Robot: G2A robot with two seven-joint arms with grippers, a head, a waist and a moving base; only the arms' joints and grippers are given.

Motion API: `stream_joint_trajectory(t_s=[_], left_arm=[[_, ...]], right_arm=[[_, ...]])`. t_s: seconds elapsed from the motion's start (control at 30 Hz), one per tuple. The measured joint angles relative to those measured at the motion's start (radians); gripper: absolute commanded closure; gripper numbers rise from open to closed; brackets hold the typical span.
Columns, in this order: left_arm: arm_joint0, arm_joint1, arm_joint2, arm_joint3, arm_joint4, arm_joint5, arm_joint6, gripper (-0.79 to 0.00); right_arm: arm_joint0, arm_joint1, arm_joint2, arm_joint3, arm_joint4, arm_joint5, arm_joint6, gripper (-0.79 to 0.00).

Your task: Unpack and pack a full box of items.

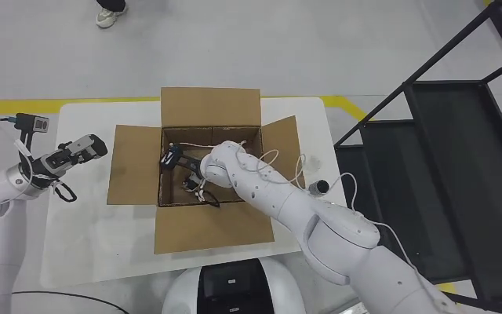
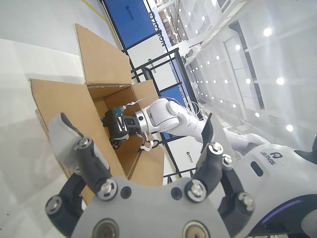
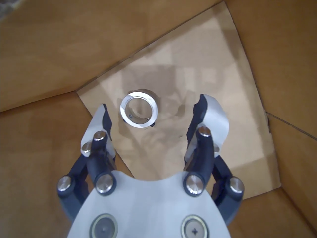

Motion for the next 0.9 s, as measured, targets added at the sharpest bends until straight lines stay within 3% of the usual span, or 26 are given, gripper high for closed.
stream_joint_trajectory(t_s=[0.4, 0.53, 0.8, 0.9], left_arm=[[0.0, 0.0, 0.0, 0.0, 0.0, 0.0, 0.0, -0.785], [0.0, 0.0, 0.0, 0.0, 0.0, 0.0, 0.0, -0.785], [0.0, 0.0, 0.0, 0.0, 0.0, 0.0, 0.0, -0.785], [0.0, 0.0, 0.0, 0.0, 0.0, 0.0, 0.0, -0.785]], right_arm=[[0.017, -0.056, -0.015, 0.112, -0.009, -0.02, -0.031, -0.493], [0.019, -0.071, -0.018, 0.142, -0.014, -0.025, -0.039, -0.252], [0.026, -0.093, -0.02, 0.195, -0.029, -0.036, -0.053, -0.123], [0.028, -0.099, -0.019, 0.208, -0.036, -0.033, -0.058, 0.0]])
